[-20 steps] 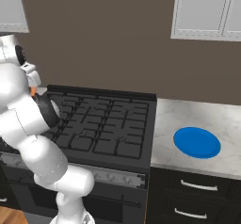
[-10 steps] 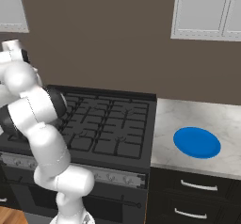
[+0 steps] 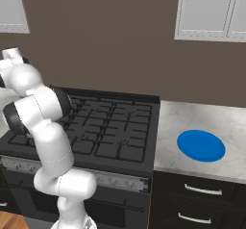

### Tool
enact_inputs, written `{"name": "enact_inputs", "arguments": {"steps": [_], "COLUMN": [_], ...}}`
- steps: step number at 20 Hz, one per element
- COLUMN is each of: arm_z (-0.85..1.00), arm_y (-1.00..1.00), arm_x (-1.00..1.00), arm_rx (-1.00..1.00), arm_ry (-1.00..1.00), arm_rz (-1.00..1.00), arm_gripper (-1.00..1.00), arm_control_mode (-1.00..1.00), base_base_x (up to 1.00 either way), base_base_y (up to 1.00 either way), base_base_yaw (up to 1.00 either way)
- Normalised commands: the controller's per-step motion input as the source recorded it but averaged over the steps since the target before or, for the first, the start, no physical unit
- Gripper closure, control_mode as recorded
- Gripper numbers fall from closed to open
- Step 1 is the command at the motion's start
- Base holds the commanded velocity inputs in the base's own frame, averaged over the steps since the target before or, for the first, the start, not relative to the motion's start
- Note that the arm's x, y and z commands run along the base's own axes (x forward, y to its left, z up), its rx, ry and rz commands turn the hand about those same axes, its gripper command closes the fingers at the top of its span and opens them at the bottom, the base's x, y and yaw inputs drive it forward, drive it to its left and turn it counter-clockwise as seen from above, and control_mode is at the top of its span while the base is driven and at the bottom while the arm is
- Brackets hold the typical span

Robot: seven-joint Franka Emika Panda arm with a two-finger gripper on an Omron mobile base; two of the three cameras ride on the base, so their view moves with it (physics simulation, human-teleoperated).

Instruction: Retrieve the frozen meat and place it in the pot on a burner. Then turn the burner on.

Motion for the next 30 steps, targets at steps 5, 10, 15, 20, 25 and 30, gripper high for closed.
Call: {"name": "enact_inputs", "arguments": {"steps": [5,10,15,20,25,30], "arm_z": [-0.41,-0.39,-0.06,-0.02,-0.15,-0.25], "arm_y": [0.00,0.00,0.00,0.00,0.04,0.06], "arm_x": [0.00,0.00,0.23,0.28,0.13,0.07], "arm_rx": [0.00,0.00,0.00,0.00,0.00,0.00], "arm_ry": [0.01,0.00,0.00,0.00,0.00,0.00], "arm_rz": [0.00,0.00,0.00,0.00,0.00,0.00], "arm_gripper": [1.00,1.00,1.00,1.00,1.00,1.00], "arm_control_mode": [-1.00,-1.00,-1.00,-1.00,-1.00,-1.00], "base_base_x": [0.00,0.00,0.00,0.00,0.00,0.00], "base_base_y": [0.00,0.00,0.00,0.00,0.00,0.00], "base_base_yaw": [0.00,0.00,0.00,0.00,0.00,0.00]}}
